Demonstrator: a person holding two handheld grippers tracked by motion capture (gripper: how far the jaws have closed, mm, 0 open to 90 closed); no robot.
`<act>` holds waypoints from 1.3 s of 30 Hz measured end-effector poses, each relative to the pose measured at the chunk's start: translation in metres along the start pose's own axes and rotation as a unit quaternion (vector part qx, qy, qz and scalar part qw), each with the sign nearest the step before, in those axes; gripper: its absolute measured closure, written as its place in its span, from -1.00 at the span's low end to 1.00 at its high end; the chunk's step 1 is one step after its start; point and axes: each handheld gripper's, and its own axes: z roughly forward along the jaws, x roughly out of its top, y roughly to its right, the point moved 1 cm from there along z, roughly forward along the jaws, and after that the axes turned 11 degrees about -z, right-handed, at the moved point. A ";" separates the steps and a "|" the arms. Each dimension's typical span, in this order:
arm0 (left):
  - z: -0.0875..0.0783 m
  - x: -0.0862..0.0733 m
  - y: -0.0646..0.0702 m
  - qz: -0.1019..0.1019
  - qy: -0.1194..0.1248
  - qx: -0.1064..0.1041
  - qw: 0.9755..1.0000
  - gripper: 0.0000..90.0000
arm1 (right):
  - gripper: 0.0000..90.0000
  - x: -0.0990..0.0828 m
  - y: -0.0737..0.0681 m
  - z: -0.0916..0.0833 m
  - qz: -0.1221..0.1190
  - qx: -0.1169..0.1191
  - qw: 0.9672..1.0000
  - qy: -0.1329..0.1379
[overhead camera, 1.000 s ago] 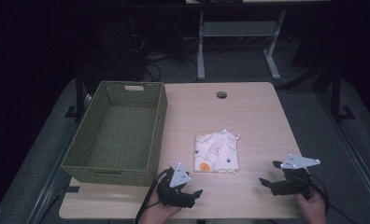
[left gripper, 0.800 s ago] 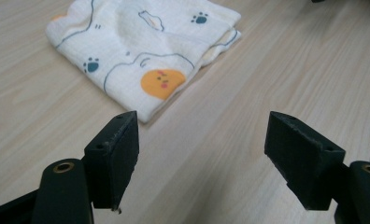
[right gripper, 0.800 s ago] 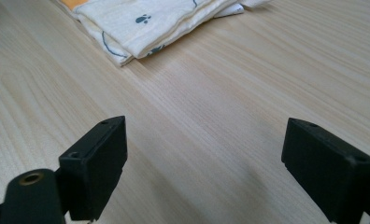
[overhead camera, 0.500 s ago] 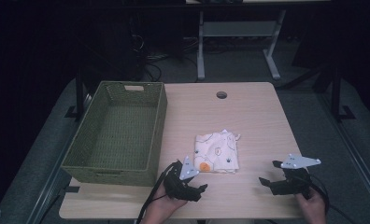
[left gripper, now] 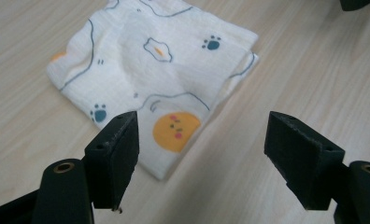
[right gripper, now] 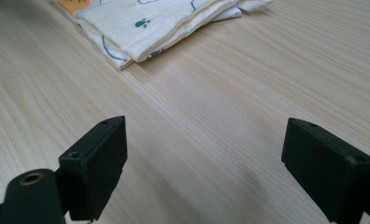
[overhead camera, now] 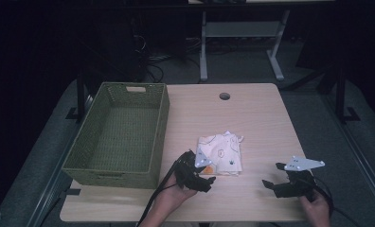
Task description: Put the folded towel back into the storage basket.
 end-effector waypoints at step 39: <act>0.093 0.070 -0.034 -0.024 -0.120 0.022 0.992 -0.27 | -0.69 0.001 0.001 -0.001 -0.004 0.008 1.000 0.008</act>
